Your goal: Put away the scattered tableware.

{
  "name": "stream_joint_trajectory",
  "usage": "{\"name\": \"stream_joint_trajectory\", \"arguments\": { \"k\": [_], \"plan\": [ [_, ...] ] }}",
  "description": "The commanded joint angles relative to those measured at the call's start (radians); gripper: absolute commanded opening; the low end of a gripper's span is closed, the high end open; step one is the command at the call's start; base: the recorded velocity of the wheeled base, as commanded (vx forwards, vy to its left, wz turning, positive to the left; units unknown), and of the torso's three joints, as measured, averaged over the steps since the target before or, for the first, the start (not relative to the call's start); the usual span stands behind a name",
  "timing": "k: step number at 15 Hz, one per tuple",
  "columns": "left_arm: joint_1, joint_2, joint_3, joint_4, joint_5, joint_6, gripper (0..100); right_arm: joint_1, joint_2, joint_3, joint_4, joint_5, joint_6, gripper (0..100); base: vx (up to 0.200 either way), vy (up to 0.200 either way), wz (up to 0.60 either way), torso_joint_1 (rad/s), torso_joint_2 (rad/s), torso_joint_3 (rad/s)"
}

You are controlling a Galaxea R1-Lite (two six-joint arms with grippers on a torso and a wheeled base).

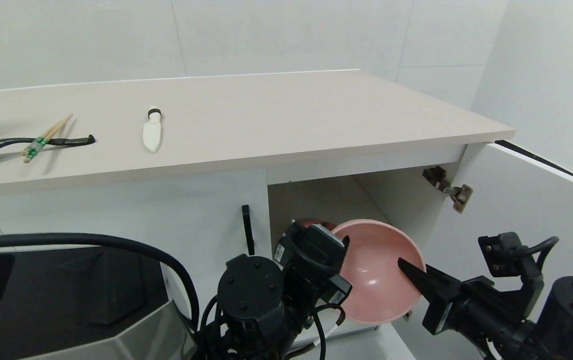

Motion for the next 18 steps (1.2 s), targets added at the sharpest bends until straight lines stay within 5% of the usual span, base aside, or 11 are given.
{"name": "stream_joint_trajectory", "arguments": {
  "k": [1, 6, 13, 15, 16, 17, 18],
  "plan": [
    [-0.016, 0.008, -0.002, 0.0, -0.002, -0.006, 100, 0.012, 0.01, 0.002, -0.003, 0.003, 0.001, 0, 0.0, 0.0, 0.0, 0.0, 0.0, 0.0],
    [-0.03, -0.021, 0.026, 0.0, -0.002, -0.012, 100, -0.037, 0.102, -0.001, -0.003, 0.003, 0.002, 0, 0.0, 0.0, 0.0, 0.0, 0.0, 0.0],
    [-0.027, -0.095, 0.115, 0.0, -0.009, -0.074, 100, -0.065, 0.171, 0.001, -0.003, 0.003, 0.005, 0, 0.0, 0.0, 0.0, 0.0, 0.0, 0.0],
    [-0.008, -0.118, 0.11, 0.0, -0.072, -0.075, 100, -0.066, 0.173, -0.001, -0.003, 0.003, 0.005, 0, 0.0, 0.0, 0.0, 0.0, 0.0, 0.0],
    [0.019, -0.152, 0.137, 0.0, -0.221, -0.061, 100, -0.079, 0.173, -0.001, -0.003, 0.003, 0.005, 0, 0.0, 0.0, 0.0, 0.0, 0.0, 0.0],
    [0.032, -0.169, 0.155, 0.0, -0.278, -0.057, 100, -0.086, 0.173, -0.001, -0.003, 0.003, 0.005, 0, 0.0, 0.0, 0.0, 0.0, 0.0, 0.0],
    [0.075, -0.19, 0.206, 0.0, -0.405, -0.035, 100, -0.103, 0.173, -0.002, -0.003, 0.003, 0.005, 0, 0.0, 0.0, 0.0, 0.0, 0.0, 0.0]
  ]
}}
